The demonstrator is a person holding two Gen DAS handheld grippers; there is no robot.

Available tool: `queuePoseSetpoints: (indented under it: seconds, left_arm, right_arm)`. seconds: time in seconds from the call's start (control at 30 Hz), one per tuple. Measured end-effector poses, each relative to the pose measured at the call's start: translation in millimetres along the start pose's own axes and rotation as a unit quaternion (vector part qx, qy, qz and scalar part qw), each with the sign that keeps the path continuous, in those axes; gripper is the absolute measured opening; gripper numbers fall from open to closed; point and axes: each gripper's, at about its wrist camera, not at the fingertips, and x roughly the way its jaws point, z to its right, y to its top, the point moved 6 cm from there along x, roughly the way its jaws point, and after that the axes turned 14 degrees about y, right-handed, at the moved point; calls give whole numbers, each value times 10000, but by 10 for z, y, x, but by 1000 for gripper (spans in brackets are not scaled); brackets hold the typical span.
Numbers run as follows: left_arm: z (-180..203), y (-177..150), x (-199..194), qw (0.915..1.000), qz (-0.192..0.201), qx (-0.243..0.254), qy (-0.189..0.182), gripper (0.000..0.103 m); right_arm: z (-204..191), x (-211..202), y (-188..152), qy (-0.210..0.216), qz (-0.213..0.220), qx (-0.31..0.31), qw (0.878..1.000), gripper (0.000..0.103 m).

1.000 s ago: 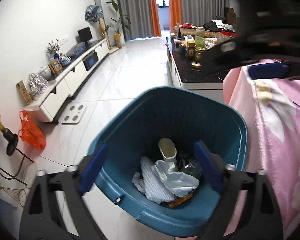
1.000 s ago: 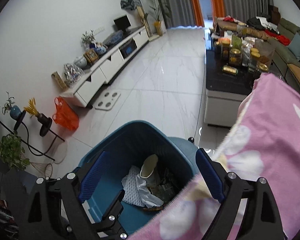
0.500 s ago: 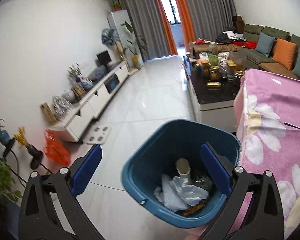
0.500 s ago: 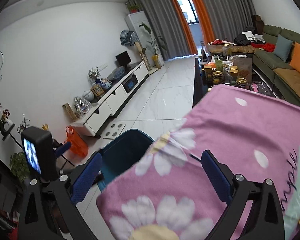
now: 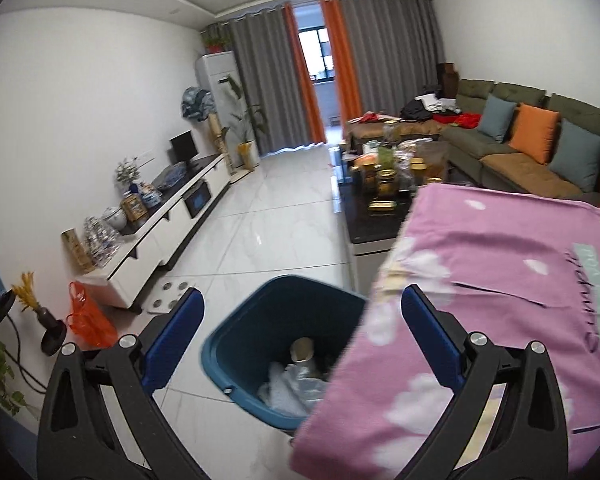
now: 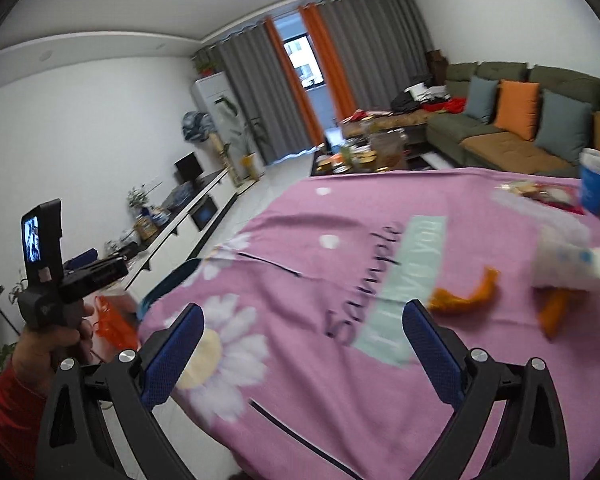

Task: Collect trash
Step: 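Withdraw both open tools from the bin back over the table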

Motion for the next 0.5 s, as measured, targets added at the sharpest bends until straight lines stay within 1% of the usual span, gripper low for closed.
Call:
queuePoseSetpoints:
  seconds: [0.03, 0.1, 0.2, 0.27, 0.3, 0.33, 0.4, 0.5]
  left_arm:
    - [62, -1, -57, 10000, 37, 5, -89, 97]
    - [221, -2, -230, 9990, 86, -63, -433, 97]
    - [444, -62, -420, 9966, 174, -56, -800, 97]
    - [578, -114, -604, 9928, 245, -115, -1164, 97]
    - [619, -149, -693, 9904, 280, -166, -1341, 97]
    - [686, -181, -821, 9864, 328, -202, -1598, 97]
    - [802, -255, -1073, 9765, 462, -281, -2088, 97]
    - [953, -359, -1322, 9649, 525, -302, -2556, 97]
  right_arm:
    - [85, -117, -59, -180, 48, 46, 9998, 96]
    - [201, -292, -132, -301, 143, 104, 9994, 96]
    - [320, -559, -258, -609, 398, 111, 9973, 96]
    - [387, -747, -350, -808, 516, 40, 9954, 96]
    - [400, -788, -379, -863, 547, 10, 9948, 96]
    - [428, -880, -437, -955, 594, -35, 9936, 96]
    - [486, -1051, -532, -1113, 700, -42, 9913, 96]
    - [564, -1304, -626, -1322, 872, 7, 9874, 96]
